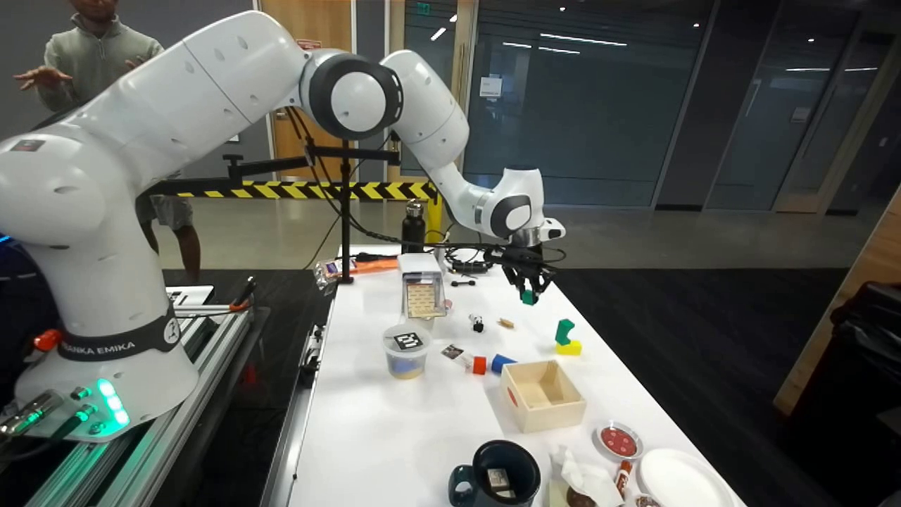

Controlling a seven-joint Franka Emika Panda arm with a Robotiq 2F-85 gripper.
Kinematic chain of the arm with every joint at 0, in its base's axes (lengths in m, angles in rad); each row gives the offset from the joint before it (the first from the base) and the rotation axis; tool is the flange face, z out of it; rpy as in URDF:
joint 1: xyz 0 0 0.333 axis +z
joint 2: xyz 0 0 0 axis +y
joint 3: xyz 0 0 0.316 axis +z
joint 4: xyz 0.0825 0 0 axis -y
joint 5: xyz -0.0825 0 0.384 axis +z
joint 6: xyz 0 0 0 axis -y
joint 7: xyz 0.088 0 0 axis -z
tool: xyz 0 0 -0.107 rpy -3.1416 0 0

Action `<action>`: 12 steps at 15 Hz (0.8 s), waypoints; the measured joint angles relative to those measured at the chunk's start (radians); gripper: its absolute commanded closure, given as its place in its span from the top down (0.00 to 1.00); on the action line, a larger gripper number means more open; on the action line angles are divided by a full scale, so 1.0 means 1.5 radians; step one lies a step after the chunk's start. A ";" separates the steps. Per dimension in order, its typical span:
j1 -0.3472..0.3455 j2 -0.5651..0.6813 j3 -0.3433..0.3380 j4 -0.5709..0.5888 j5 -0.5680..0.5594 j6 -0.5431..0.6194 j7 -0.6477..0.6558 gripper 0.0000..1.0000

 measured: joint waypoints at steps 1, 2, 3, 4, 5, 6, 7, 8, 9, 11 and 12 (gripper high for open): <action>-0.006 0.000 0.007 0.000 0.004 -0.015 0.000 0.09; -0.011 -0.001 0.011 0.002 0.008 -0.030 0.001 0.09; -0.015 -0.003 0.014 0.004 0.011 -0.048 0.001 0.09; -0.018 -0.004 0.015 0.008 0.014 -0.067 0.003 0.09; -0.020 -0.004 0.014 0.014 0.015 -0.085 0.004 0.09; -0.023 -0.001 0.014 0.020 0.016 -0.100 0.005 0.09; -0.024 0.005 0.013 0.028 0.016 -0.116 0.008 0.09; -0.026 0.016 0.013 0.039 0.017 -0.132 0.009 0.09; -0.028 0.032 0.013 0.053 0.019 -0.144 0.009 0.09; -0.031 0.067 0.014 0.089 0.026 -0.160 0.009 0.09; -0.033 0.083 0.015 0.108 0.030 -0.166 0.009 0.09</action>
